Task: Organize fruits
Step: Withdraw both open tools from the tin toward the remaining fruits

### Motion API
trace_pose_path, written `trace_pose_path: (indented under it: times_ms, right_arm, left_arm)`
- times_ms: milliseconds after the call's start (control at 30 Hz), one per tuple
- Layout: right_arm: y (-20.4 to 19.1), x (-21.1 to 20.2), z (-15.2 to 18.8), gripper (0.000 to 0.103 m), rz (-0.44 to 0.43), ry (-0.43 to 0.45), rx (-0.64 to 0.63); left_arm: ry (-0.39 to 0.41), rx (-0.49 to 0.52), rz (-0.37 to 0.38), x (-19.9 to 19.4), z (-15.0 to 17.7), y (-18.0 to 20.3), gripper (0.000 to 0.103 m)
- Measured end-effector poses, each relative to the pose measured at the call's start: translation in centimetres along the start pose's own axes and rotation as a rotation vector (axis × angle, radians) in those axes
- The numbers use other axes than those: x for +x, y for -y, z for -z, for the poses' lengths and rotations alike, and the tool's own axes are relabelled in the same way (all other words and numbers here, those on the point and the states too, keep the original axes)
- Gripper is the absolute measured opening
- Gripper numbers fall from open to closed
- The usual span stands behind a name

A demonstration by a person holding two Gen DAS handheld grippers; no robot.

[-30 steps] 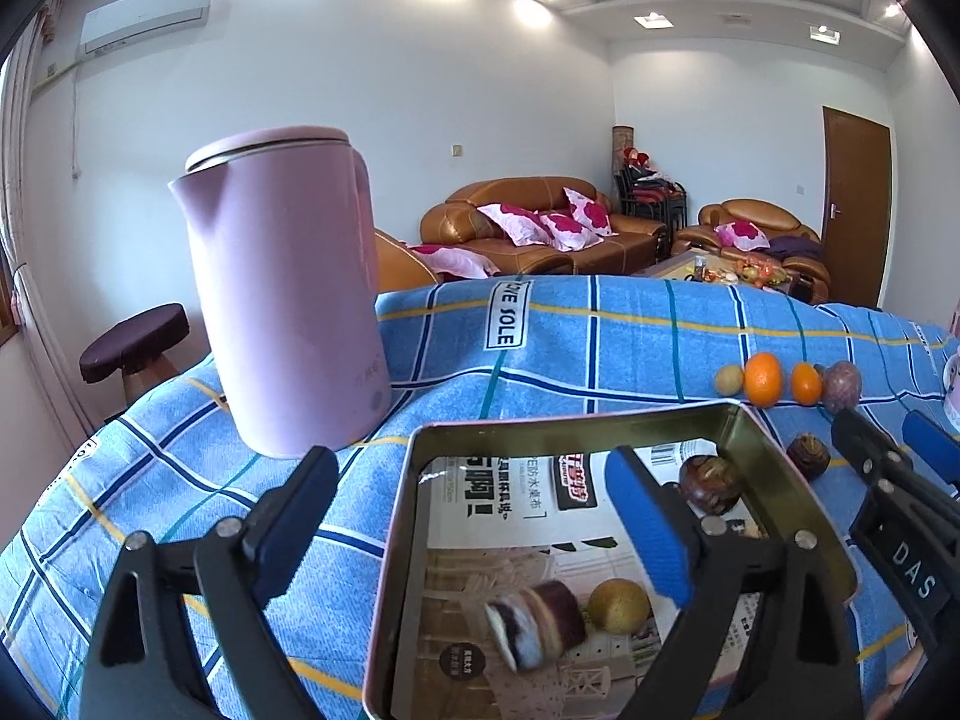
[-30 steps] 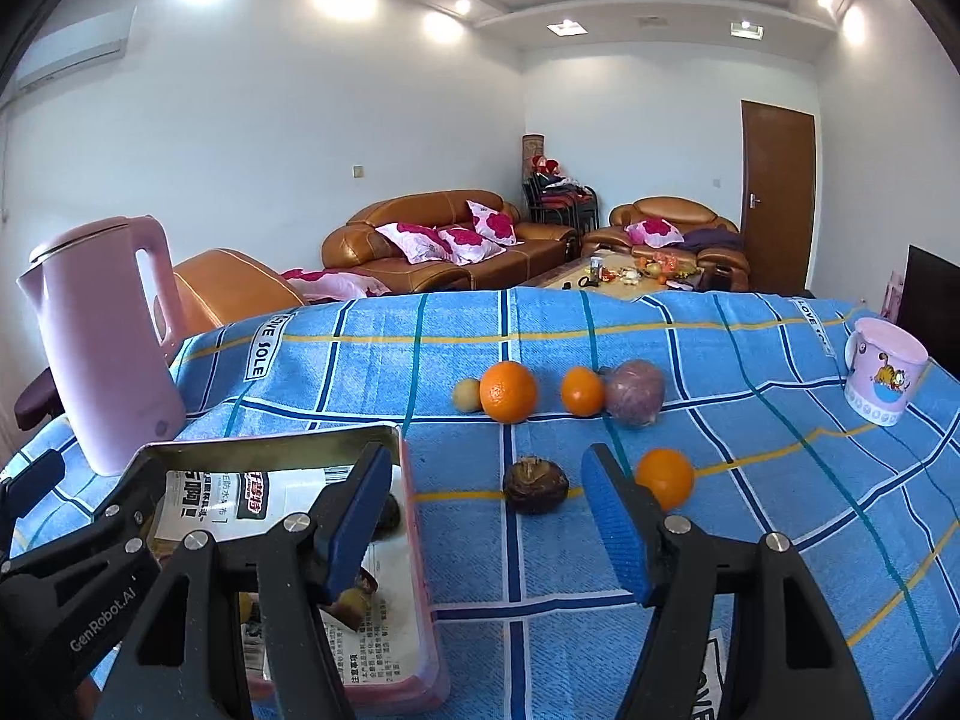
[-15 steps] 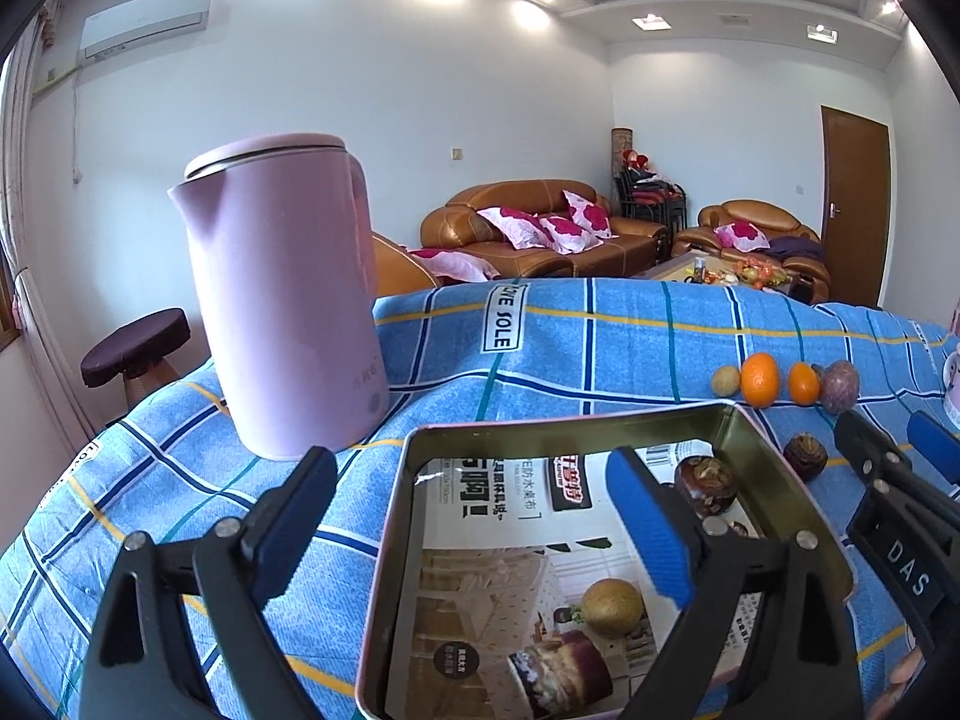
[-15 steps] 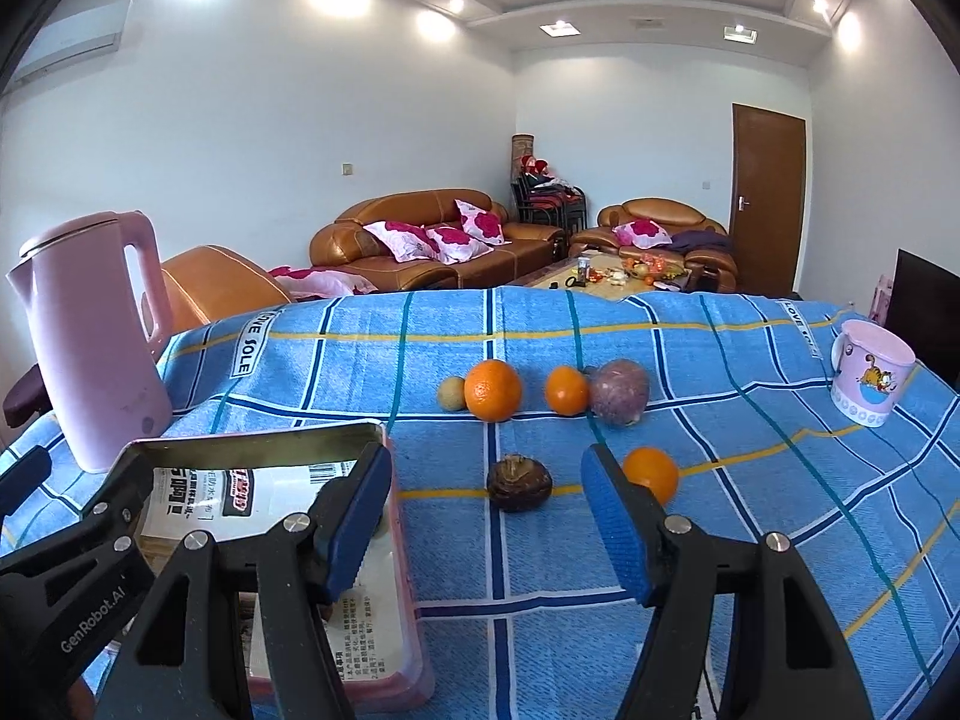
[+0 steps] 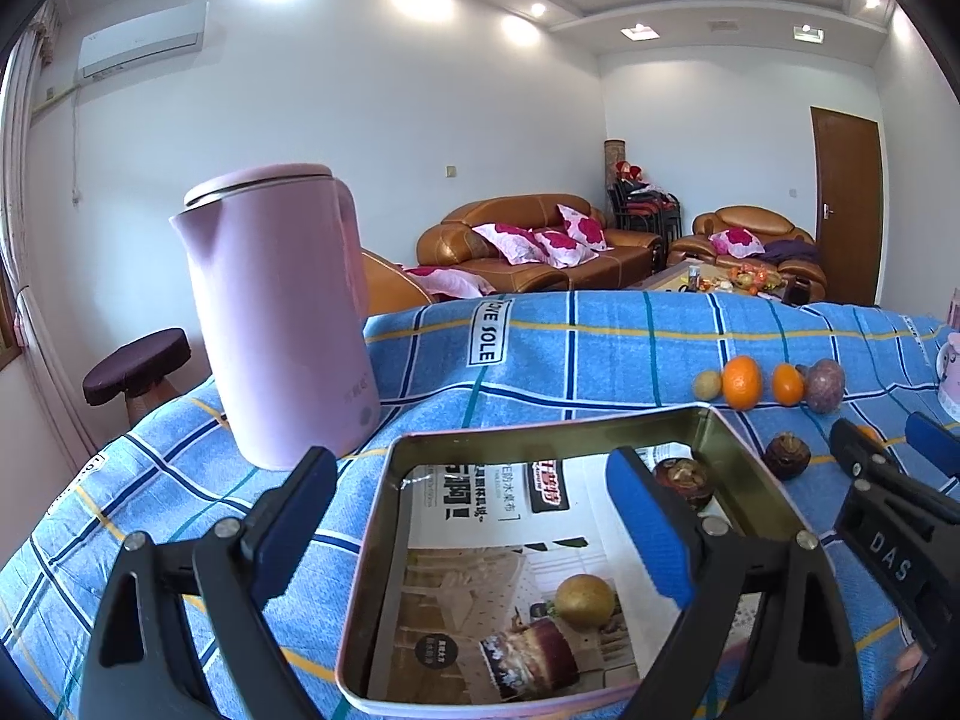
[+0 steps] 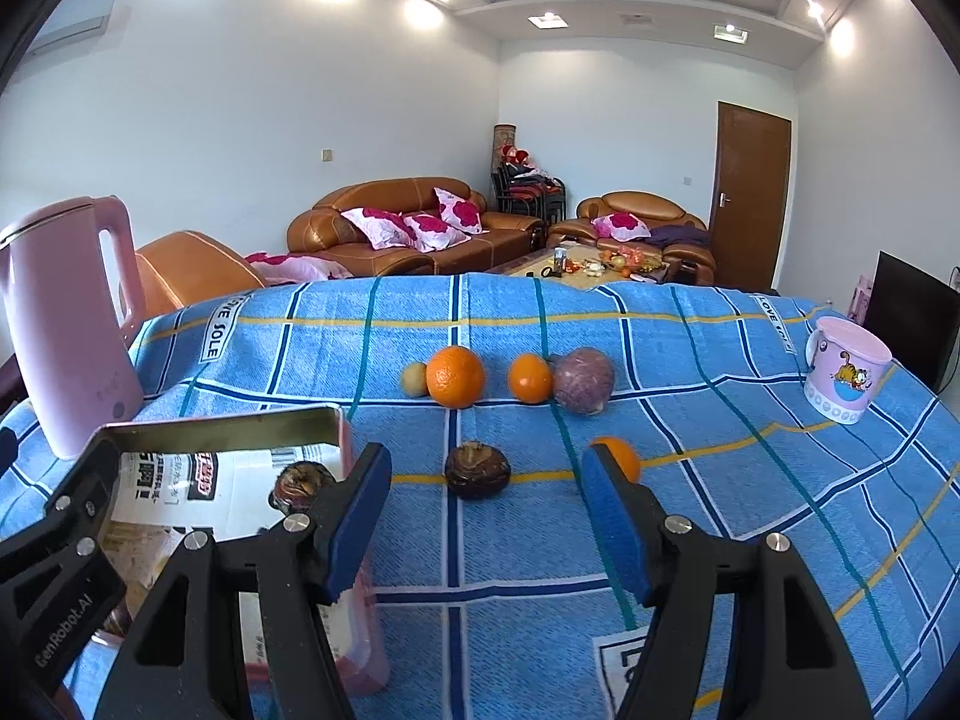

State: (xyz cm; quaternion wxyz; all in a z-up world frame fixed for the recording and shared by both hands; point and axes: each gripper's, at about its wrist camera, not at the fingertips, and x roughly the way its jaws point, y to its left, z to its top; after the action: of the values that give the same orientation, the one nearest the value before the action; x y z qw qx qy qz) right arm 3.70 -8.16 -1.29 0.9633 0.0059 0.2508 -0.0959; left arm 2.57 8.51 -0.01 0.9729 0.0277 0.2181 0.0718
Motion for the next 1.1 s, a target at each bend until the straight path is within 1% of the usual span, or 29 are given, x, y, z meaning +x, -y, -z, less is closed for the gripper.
trace_pose_path:
  times_ms: [133, 333, 600, 667, 733, 800, 900, 1000, 1100]
  right_arm:
    - [1.6, 0.1, 0.0, 0.068, 0.014, -0.006, 0.017]
    - [5.1, 0.6, 0.2, 0.068, 0.042, -0.038, 0.064]
    - [9.8, 1.0, 0.5, 0.067, 0.097, -0.078, 0.072]
    - [10.9, 1.3, 0.5, 0.067, 0.109, -0.093, 0.07]
    - [11.7, 1.7, 0.5, 0.067, 0.113, -0.111, 0.071]
    - [12.3, 2.1, 0.5, 0.067, 0.104, -0.132, 0.078]
    - [12.6, 3.0, 0.5, 0.067, 0.049, -0.171, 0.078]
    - [11.6, 3.5, 0.2, 0.067, -0.012, -0.174, 0.042]
    - [10.2, 4.7, -0.4, 0.067, -0.084, -0.187, -0.009]
  left_arm:
    - [-0.014, 0.012, -0.004, 0.0, 0.1, 0.5, 0.093]
    - [-0.028, 0.015, 0.038, -0.7, 0.3, 2.0, 0.093]
    - [-0.023, 0.113, 0.061, -2.0, 0.6, 5.6, 0.093]
    - [-0.035, 0.114, 0.07, -2.0, 0.6, 6.1, 0.093]
    - [-0.063, 0.108, 0.086, -1.8, 0.7, 6.5, 0.093]
    - [-0.093, 0.104, 0.109, -1.8, 0.8, 7.1, 0.093]
    - [-0.115, 0.115, 0.136, -2.0, 1.1, 8.6, 0.093]
    - [-0.117, 0.151, 0.149, -2.3, 1.2, 10.2, 0.093]
    - [-0.119, 0.152, 0.165, -2.3, 0.9, 10.7, 0.093]
